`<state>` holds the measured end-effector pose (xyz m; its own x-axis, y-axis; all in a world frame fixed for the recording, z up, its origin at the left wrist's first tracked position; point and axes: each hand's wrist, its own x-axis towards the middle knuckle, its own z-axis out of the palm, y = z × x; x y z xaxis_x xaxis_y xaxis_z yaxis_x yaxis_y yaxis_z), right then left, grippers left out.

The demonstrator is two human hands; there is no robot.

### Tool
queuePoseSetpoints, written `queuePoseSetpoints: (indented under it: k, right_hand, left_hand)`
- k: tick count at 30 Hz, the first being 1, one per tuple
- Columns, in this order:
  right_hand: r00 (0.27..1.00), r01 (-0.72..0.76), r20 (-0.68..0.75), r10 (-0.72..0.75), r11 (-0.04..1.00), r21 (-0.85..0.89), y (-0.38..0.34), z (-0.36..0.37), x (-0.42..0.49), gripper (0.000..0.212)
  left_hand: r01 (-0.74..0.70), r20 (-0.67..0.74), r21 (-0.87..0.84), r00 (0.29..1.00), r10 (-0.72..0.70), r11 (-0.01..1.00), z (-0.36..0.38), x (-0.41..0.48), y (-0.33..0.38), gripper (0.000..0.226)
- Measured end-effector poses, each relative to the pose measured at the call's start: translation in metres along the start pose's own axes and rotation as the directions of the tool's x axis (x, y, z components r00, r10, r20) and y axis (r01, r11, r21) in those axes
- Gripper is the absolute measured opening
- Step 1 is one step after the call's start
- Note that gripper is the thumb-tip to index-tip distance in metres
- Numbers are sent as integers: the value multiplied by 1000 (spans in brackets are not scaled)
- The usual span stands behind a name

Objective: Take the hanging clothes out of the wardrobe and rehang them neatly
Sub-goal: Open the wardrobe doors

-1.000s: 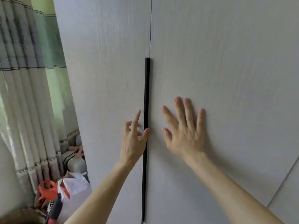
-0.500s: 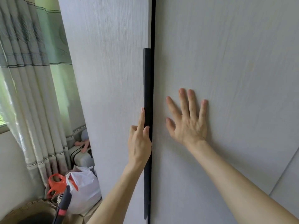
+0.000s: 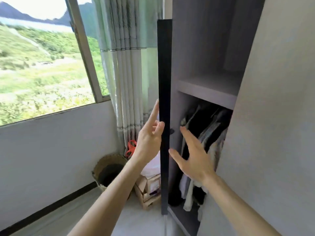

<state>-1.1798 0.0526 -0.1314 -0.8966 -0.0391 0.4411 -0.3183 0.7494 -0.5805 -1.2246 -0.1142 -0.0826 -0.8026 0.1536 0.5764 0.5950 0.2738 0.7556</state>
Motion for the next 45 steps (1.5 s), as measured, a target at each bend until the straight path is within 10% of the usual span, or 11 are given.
queuePoseSetpoints:
  k: [9,16,20,34,45]
  right_hand:
    - [966,250,-94,-239,960,129,-28,111,41,72]
    - [915,347,-197,-353,936,-64,-56,191,86,79]
    - [912,342,-177,-369,925,-163,-74,235,120,83]
    - [954,186,-162,-254,920,-345,-104,323,207,83]
    - [986,166,18,-166,963,-213,-54,238,141,67]
  left_hand:
    - [159,-66,266,987,-146,951,-93,10,-25,59]
    - [-55,-130,792,958,256,608,-174,41,-48,79]
    - [-117,7,855,977,213,506,-204,74,-84,83]
    - [-177,-24,739,957,289,650,-254,151,-187,76]
    - [-151,-137,722,925,354,675,-198,90,-197,73]
